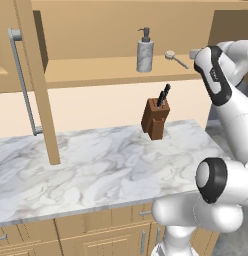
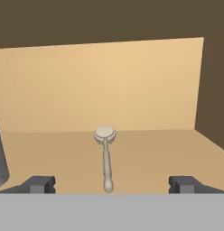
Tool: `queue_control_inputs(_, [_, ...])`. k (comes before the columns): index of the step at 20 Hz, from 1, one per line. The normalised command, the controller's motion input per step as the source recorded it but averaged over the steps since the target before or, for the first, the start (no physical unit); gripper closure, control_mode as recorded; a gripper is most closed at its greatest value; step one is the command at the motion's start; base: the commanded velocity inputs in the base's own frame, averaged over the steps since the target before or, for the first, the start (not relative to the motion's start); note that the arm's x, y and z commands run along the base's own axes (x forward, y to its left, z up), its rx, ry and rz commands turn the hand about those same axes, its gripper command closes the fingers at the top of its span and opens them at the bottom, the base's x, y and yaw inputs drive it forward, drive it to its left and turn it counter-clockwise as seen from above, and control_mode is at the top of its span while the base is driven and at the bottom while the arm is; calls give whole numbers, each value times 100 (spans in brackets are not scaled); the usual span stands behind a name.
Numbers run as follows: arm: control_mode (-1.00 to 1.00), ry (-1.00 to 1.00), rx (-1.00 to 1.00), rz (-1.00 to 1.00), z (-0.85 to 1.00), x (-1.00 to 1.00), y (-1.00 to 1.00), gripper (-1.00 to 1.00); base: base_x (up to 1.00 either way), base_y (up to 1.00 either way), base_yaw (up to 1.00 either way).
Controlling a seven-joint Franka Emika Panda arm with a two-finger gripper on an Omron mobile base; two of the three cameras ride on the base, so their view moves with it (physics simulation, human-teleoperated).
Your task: Pick up the dish brush and soap dispenser from the sink, and place them back in the cabinet, and close the cabinet doors.
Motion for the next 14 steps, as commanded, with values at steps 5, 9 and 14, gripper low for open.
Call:
queue_control_inputs(5, [-100,0,0,0,6,-26,-2,-100,0,0,0])
queue_control_inputs(9, [-100,0,0,0,6,-24,-4,-100,0,0,0])
queue_control_inputs(14, [-100,0,0,0,9,-24,-4,-100,0,0,0])
